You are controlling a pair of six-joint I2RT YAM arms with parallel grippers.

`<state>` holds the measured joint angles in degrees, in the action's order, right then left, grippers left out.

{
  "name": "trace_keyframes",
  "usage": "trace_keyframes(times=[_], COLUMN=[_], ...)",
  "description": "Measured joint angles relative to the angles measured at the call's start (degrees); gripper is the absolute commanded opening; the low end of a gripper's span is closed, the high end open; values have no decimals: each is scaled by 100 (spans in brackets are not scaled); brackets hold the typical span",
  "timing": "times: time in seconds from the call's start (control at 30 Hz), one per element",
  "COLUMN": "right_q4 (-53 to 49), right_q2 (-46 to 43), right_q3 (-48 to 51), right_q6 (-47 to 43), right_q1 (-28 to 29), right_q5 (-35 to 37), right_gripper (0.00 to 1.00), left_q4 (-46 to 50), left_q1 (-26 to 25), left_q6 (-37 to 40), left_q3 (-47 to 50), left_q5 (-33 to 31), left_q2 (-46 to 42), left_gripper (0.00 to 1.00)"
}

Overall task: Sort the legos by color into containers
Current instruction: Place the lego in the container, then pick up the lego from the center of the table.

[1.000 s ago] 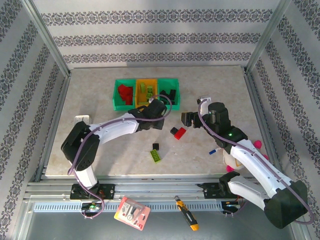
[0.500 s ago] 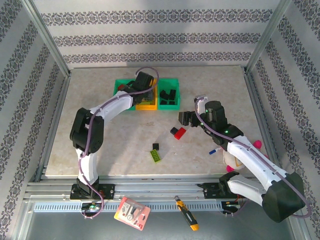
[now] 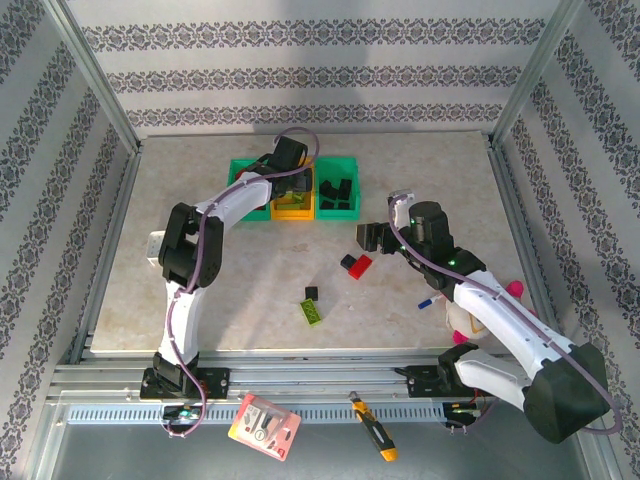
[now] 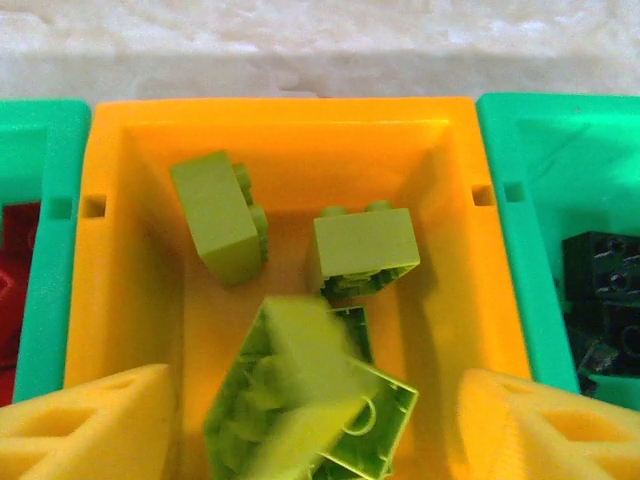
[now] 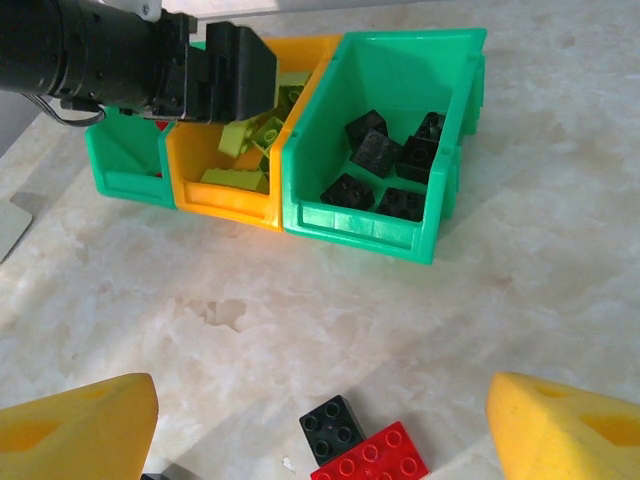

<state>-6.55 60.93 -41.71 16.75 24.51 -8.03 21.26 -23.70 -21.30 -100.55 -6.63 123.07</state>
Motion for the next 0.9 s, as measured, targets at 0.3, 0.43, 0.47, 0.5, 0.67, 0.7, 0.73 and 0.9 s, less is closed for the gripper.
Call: trace_keyframes(times=[0.3,0.43,0.47,0.5,0.67,0.7,0.73,0.9], right_q4=[-595,-1390,-1613,-1781,-2612,-2732,-2868,-3314], right_q2=[612,1187,1357,1493,2177,2291,2424,3195], right_q3=[-127,-649,-815,-942,-1471,-1543,-1628,-2083], right_q6=[-94,-411,-525,-621,-1204,-1307,-1440,-2050], right_q1=[2,4,13,15,181,232,299,566], right_q5=[-57,-223,-260,-289,-343,-341,-315,4], right_gripper=[86,88,89,90,92,92,93,96], left_q4=[-638,-1432,-1703,-1869,-2693,-2765,-2859,-3340], left_q1=[-177,-531,-647,-734,-1211,-1266,-1338,-1609], left_q6=[586,940,1049,1134,1676,1740,1838,2203], left_q3=[1679,2822,3195,3488,5025,5224,5484,6463], left_q5=[129,328,367,398,595,649,734,1093], left_q2=[-1808,-2721,-2935,-3095,-3814,-3939,-4124,-5045], left_gripper=[99,99,99,99,99,99,99,99])
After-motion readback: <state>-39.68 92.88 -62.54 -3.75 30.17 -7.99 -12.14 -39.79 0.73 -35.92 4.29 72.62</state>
